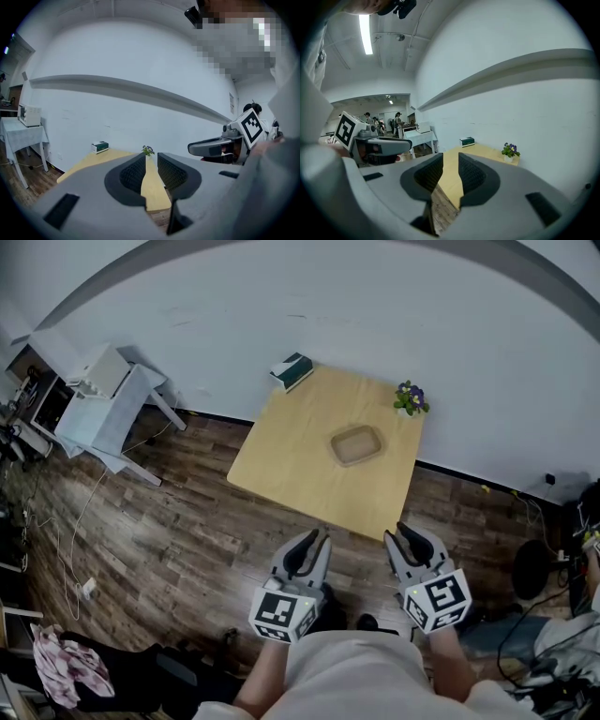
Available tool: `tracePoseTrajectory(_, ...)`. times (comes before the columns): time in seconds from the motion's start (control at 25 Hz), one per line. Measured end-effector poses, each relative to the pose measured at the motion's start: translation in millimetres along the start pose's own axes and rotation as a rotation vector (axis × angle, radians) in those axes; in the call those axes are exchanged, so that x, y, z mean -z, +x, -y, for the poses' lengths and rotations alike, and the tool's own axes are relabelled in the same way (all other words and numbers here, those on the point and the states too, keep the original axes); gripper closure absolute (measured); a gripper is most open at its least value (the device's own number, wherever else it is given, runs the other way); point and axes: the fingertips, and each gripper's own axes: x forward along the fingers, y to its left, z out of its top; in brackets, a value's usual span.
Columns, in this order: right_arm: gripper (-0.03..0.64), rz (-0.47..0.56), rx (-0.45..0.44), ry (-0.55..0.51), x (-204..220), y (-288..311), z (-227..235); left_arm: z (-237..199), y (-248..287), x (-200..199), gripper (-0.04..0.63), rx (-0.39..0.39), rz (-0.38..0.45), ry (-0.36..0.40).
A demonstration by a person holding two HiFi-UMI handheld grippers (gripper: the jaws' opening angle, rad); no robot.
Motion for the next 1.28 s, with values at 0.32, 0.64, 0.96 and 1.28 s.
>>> tracePoseTrajectory(0.32,0.506,-0.042,0.044,-0.029,-9.1,43.2,-7.4,-41.0,11.7,-6.7,0.52,0.028,-0.006,0.0)
tracePoseTrajectory(0.64,0.502,-0.08,0.078,-0.041,-9.5,77.7,-17.3,-83.6,8.2,-5.2,0.52,0.028,-0.011,-0.005)
tracePoseTrajectory(0.96,0.477,-0.127,0.096,-0.017,6.7,89.9,-25.1,-103.8,-3.6,8.6,0.52,0.005,-0.033,-0.032)
tracePoseTrajectory(1.28,0.474,-0.163,0.093,0.009,16.7,104.9,-21.0,-111.9,-1.5,27.1,0.52,-0.009,-0.083,-0.069)
